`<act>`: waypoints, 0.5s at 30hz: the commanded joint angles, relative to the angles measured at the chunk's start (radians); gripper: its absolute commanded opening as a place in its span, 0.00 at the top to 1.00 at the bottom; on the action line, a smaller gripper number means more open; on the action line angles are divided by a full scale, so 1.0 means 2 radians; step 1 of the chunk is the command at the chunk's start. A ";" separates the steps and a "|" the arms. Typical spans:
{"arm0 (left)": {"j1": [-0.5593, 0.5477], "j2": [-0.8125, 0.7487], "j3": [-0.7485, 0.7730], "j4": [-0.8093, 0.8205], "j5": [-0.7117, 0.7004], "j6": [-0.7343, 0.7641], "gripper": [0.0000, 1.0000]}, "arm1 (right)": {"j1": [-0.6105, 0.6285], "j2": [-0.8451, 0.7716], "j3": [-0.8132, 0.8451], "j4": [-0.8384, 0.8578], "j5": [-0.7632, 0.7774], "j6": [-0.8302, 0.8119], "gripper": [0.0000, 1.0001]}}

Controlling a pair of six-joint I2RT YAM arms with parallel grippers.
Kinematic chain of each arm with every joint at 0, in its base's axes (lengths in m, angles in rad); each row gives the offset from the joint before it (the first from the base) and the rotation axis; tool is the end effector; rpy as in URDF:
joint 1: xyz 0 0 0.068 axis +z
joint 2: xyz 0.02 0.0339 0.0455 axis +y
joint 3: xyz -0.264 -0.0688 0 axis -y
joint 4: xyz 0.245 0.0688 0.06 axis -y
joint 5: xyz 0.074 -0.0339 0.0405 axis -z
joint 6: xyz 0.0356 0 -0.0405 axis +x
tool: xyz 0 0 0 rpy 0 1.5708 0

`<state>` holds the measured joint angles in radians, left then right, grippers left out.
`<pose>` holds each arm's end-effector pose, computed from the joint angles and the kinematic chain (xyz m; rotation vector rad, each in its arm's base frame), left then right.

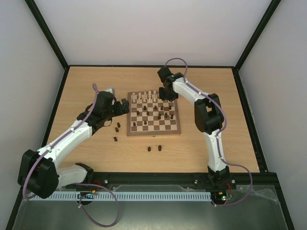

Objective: Set up the chess pieces on the board
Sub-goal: Place the chess piece on the chessboard.

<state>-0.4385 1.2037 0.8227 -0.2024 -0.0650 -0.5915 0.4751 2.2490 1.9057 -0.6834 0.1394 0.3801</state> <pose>0.2422 -0.1110 0.2642 -0.2065 2.1903 -0.5208 0.4407 0.2212 0.1996 -0.0725 2.5867 0.1349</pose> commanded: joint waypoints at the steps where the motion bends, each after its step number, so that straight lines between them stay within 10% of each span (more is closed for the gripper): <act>1: -0.002 -0.004 -0.006 -0.002 -0.007 -0.002 0.01 | 0.001 -0.037 -0.016 -0.029 -0.007 -0.003 0.73; 11: -0.002 -0.022 -0.009 -0.005 -0.003 -0.003 0.01 | -0.004 -0.154 -0.089 -0.031 0.029 0.002 0.51; 15: -0.002 -0.031 -0.013 -0.001 0.007 -0.003 0.00 | -0.032 -0.198 -0.138 -0.014 0.023 0.023 0.18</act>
<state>-0.4385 1.1736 0.8158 -0.2047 -0.0628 -0.5919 0.4652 1.9385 1.7123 -0.6861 0.1745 0.3954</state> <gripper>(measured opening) 0.995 0.645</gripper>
